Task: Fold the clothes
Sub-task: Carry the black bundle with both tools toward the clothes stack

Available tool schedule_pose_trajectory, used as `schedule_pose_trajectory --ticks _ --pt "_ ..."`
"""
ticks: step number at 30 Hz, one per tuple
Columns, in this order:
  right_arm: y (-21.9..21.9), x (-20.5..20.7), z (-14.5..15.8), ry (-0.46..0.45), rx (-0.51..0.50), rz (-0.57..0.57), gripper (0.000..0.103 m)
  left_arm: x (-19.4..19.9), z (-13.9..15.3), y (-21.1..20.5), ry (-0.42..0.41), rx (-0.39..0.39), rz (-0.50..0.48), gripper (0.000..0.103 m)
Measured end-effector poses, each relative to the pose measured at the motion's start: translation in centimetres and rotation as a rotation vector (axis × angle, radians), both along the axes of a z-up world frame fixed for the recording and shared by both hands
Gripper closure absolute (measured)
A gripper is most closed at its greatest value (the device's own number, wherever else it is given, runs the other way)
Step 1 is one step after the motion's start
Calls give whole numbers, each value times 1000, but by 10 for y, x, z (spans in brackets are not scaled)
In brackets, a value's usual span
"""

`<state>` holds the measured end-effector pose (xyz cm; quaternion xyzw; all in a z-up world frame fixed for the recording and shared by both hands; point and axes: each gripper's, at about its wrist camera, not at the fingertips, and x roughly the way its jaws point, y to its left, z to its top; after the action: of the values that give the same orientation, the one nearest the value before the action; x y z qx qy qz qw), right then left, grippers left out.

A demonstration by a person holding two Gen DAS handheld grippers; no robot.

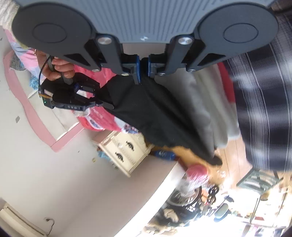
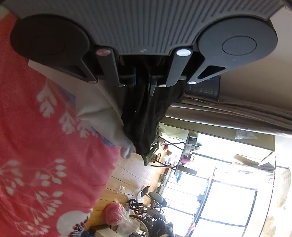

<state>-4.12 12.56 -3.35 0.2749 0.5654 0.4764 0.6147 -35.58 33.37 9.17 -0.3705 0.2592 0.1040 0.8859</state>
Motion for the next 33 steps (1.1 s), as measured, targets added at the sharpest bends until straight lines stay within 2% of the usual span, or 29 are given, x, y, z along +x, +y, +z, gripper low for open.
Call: schedule_pose_trajectory --ticks 4,7,10,13,15,18,20,22,24,27,30,32,33 --pt "-2 1 23 -26 32 21 94 -13 24 5 -62 -36 13 95" --pt "-13 -5 36 -48 60 40 94 -31 27 -12 -79 -31 -31 95" --pt "-23 -16 32 -82 42 70 94 -36 12 -29 -37 -14 -100 95" --pt "-31 -22 3 -51 -40 80 94 -32 -16 -41 37 -38 -147 95" --pt "-36 -24 -8 -34 -73 75 94 -33 -22 -47 36 -38 -169 95" --pt "-46 -29 1 -66 -55 86 94 -36 -22 -58 11 4 -224 95" --pt "-53 -34 10 -111 -45 106 94 -34 -29 -65 40 50 -258 95" --pt "-56 -38 5 -129 -92 122 94 -32 -43 -67 85 62 -260 95" --pt "-54 -41 -16 -131 -156 132 94 -30 -58 -69 129 73 -261 95" --pt "-53 -46 -35 -133 -184 135 93 -28 -74 -69 178 58 -260 94" --pt "-57 -48 -39 -158 -214 137 87 -25 -88 -66 239 21 -260 85" --pt "-60 -48 -35 -220 -275 133 72 -28 -95 -66 266 12 -256 77" --pt "-61 -46 -33 -257 -307 130 70 -30 -96 -66 276 6 -262 76"
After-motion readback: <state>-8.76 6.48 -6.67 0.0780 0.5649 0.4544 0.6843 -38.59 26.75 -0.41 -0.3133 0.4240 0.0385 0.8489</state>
